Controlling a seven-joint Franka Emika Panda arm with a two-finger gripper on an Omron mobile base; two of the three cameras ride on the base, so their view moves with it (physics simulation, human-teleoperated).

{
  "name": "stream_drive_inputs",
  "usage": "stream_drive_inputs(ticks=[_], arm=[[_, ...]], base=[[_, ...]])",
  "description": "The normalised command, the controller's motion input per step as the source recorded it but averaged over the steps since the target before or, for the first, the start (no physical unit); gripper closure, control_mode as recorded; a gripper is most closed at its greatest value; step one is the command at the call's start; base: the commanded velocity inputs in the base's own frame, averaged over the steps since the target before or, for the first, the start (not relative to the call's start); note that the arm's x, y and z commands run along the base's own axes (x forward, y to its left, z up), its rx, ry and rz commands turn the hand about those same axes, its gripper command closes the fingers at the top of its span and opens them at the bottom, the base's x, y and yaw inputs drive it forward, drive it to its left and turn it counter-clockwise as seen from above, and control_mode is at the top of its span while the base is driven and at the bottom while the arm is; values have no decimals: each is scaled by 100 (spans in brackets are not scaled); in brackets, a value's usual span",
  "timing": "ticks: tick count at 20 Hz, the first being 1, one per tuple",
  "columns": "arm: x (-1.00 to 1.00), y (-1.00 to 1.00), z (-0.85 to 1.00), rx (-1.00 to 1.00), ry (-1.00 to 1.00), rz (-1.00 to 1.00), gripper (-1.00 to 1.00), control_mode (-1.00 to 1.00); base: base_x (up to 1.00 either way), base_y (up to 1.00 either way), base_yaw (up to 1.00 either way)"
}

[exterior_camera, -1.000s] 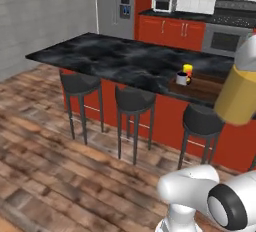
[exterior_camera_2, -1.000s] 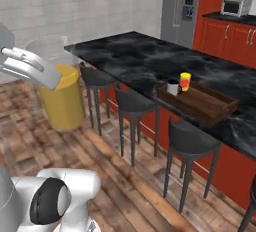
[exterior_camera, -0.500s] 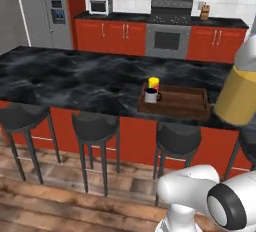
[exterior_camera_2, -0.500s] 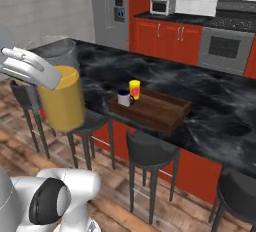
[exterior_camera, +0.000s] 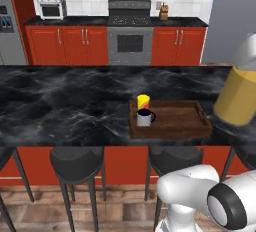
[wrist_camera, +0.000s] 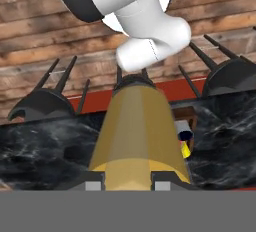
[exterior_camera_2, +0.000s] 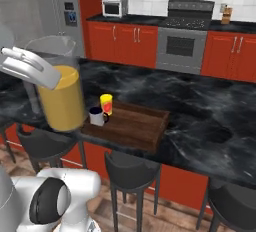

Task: There is a tray on the dining counter. Grab the cup, mug, and pitcher and place them on the tray. The pitcher may be placed next to the tray if it cannot fit the tray.

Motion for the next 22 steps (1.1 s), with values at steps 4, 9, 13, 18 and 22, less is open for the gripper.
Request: stream_drive_inputs(ticks=[4, 9, 13, 18, 22], arm=[[0, 0, 0, 0, 0, 0, 100, 100], [85, 3, -37, 0, 9, -20, 100, -100], [100, 0, -39, 0, 6, -5, 100, -100], [99, 0, -45, 0, 3, 0, 100, -100], [75, -9, -46, 2, 0, 0, 100, -100]], base=[[46, 38, -30], [0, 0, 0], [0, 0, 0], [0, 0, 0], [0, 0, 0]])
